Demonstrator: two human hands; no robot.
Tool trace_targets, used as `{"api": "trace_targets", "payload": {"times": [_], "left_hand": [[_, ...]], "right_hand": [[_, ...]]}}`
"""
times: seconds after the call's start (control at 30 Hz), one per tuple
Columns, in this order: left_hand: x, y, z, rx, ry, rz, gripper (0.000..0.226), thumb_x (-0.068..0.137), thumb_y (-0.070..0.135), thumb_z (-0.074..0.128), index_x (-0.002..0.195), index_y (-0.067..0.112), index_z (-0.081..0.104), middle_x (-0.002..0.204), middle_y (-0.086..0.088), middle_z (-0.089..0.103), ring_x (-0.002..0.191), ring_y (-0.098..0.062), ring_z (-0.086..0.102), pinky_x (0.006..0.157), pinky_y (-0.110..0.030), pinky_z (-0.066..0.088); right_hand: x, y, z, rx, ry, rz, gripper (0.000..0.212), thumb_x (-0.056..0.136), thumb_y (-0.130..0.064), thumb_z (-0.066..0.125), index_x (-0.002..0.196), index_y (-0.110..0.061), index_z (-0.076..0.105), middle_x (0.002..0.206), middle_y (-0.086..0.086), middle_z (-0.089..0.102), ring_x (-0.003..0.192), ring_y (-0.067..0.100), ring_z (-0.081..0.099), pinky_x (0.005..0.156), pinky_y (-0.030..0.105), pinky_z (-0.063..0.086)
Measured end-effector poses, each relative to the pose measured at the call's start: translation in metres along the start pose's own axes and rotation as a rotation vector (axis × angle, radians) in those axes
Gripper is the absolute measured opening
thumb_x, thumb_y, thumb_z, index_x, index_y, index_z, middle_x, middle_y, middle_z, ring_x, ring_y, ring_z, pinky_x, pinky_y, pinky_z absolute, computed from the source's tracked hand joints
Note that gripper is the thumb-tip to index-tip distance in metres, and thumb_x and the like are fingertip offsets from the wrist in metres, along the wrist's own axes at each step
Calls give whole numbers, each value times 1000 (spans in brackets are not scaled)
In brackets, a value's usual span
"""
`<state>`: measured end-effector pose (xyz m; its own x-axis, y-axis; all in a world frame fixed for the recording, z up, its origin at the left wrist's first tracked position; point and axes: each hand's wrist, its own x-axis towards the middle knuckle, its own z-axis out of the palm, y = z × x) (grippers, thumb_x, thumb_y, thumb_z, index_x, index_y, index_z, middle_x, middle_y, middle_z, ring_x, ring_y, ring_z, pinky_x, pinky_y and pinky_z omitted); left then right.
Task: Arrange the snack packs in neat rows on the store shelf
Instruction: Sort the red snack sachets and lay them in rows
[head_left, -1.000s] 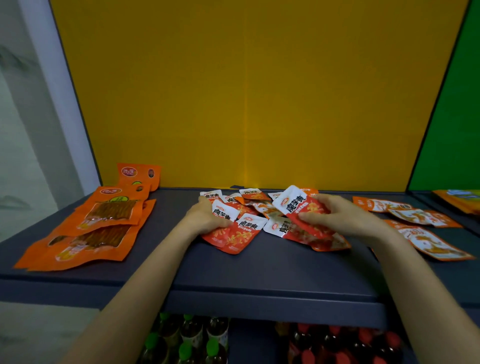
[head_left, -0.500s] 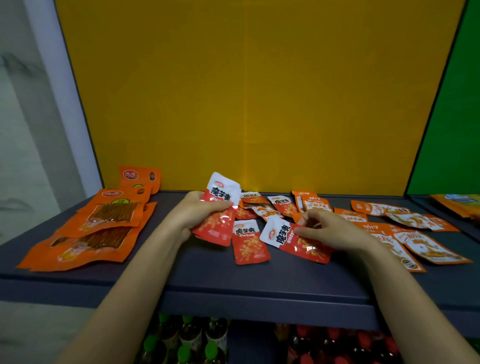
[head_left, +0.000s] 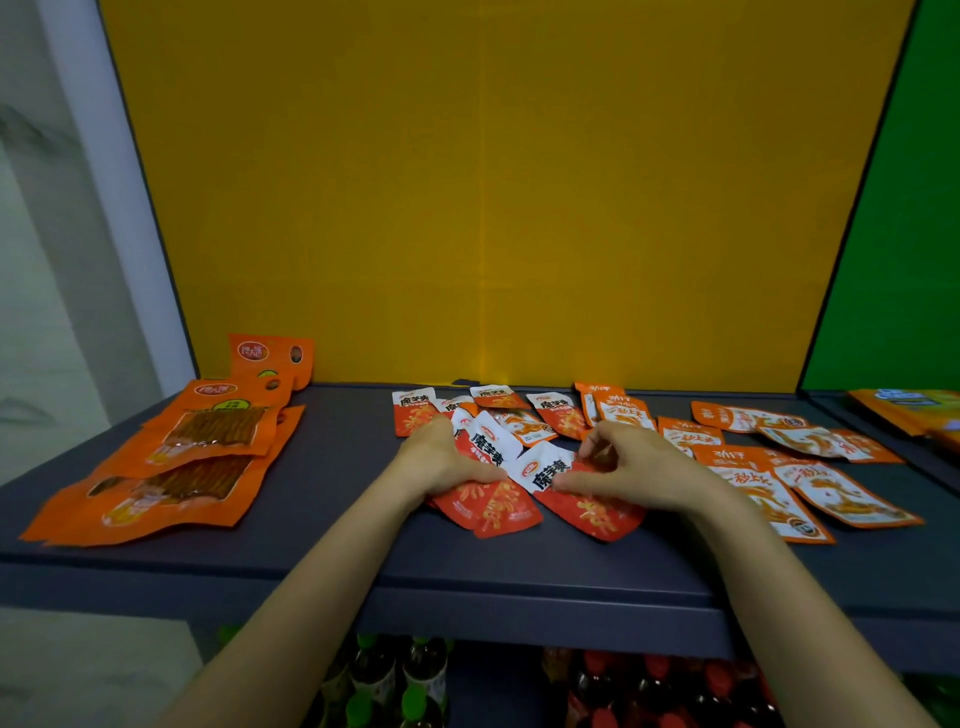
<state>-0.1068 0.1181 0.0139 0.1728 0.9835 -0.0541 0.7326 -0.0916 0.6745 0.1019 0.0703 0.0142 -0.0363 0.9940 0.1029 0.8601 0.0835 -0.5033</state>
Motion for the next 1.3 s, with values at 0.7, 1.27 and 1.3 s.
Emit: {"api": "trace_targets", "payload": {"times": [0.7,1.27,1.3], "left_hand": [[-2,-14,-13,-941,-72,-43,24,80,-8,62,101,5,60,75,-9,68,46,-10,66,46,-22,55],[-31,77,41,-1418,-479,142,49,66,8,74,112,16,59,81,0,74,57,-9,69,46,-24,54],[-35,91,54,-1433,-510,163,76,53,9,81,124,17,54,96,-2,72,63,-11,70,48,-25,55]], "right_hand": [[-9,-20,-2,107,-10,53,28,87,-36,61,108,-24,48,96,-10,52,83,6,52,59,17,36],[-178,42,-32,926,678,244,24,88,-17,58,112,-18,61,92,0,73,74,9,68,67,24,53],[-193,50,-37,920,717,260,24,88,-16,58,112,-19,61,91,-1,73,74,8,68,67,23,53]]}}
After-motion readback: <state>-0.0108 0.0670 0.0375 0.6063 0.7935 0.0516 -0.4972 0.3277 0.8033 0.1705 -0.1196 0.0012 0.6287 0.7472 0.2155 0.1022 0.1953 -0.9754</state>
